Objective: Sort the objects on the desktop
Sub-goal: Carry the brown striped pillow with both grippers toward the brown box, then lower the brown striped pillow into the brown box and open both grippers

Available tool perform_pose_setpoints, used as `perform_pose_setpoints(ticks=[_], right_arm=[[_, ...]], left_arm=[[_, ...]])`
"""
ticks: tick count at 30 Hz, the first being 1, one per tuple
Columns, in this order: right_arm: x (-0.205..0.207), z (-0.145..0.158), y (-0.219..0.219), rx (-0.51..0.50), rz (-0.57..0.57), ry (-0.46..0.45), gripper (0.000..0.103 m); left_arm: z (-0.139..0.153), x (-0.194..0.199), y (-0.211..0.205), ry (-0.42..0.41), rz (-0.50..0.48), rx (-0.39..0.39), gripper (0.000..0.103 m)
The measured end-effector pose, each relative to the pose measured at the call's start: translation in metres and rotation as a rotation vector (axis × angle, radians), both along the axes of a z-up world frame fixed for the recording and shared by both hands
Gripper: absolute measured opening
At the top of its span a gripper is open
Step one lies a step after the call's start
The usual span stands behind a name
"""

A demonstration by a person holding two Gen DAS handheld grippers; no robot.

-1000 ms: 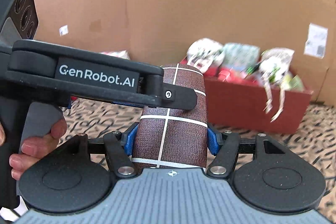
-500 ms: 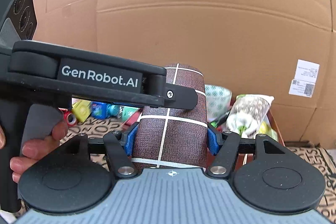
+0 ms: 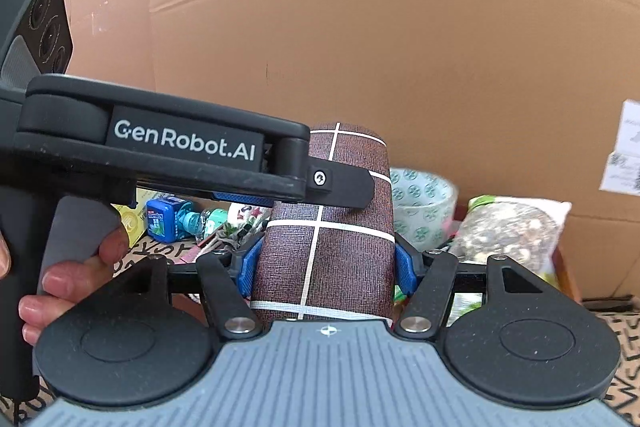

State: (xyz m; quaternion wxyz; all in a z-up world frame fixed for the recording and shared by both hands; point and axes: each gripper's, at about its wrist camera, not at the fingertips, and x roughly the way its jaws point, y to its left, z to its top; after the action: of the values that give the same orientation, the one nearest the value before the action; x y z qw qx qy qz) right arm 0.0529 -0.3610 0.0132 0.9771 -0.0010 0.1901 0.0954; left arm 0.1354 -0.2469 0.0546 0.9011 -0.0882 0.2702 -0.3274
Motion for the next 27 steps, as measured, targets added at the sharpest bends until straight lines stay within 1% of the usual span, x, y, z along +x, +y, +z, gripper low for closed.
perform_pose_setpoints(ticks=[1,3,6,9,10,13,17,20,21,23,25,27], right_arm=[[0.002,-0.003,-0.001,0.006,0.004,0.001,0.069],[0.003,-0.008,-0.003,0.014,0.004,-0.007,0.07],[-0.004,-0.012,-0.007,0.013,-0.02,-0.02,0.078],[-0.016,-0.013,-0.01,0.014,-0.032,-0.022,0.078],[-0.021,-0.014,-0.011,0.01,-0.037,-0.023,0.078],[-0.031,-0.017,-0.014,0.005,-0.051,-0.021,0.078],[-0.039,-0.02,-0.014,-0.017,-0.048,-0.02,0.075],[-0.037,-0.02,-0.014,-0.062,-0.002,-0.031,0.071],[-0.034,-0.019,-0.015,-0.054,0.018,-0.034,0.069],[-0.029,-0.019,-0.016,-0.04,0.058,-0.039,0.068],[-0.023,-0.018,-0.017,-0.036,0.069,-0.045,0.067],[-0.016,-0.018,-0.014,-0.061,0.067,-0.058,0.067]], left_arm=[[-0.003,0.003,0.001,0.011,0.001,0.001,0.071],[-0.006,0.003,0.004,0.008,-0.004,0.002,0.07],[-0.008,0.0,0.006,-0.011,-0.006,0.011,0.07],[-0.006,-0.006,0.008,-0.03,0.0,0.02,0.075],[-0.006,-0.008,0.009,-0.036,0.002,0.022,0.073],[-0.006,-0.011,0.012,-0.043,0.01,0.028,0.073],[-0.007,-0.015,0.011,-0.042,0.01,0.041,0.073],[-0.007,-0.018,0.012,-0.049,0.007,0.051,0.073],[-0.007,-0.019,0.012,-0.053,0.008,0.054,0.073],[-0.006,-0.02,0.014,-0.054,0.014,0.055,0.073],[-0.006,-0.018,0.016,-0.046,0.021,0.053,0.073],[-0.005,-0.016,0.016,-0.041,0.028,0.056,0.073]])
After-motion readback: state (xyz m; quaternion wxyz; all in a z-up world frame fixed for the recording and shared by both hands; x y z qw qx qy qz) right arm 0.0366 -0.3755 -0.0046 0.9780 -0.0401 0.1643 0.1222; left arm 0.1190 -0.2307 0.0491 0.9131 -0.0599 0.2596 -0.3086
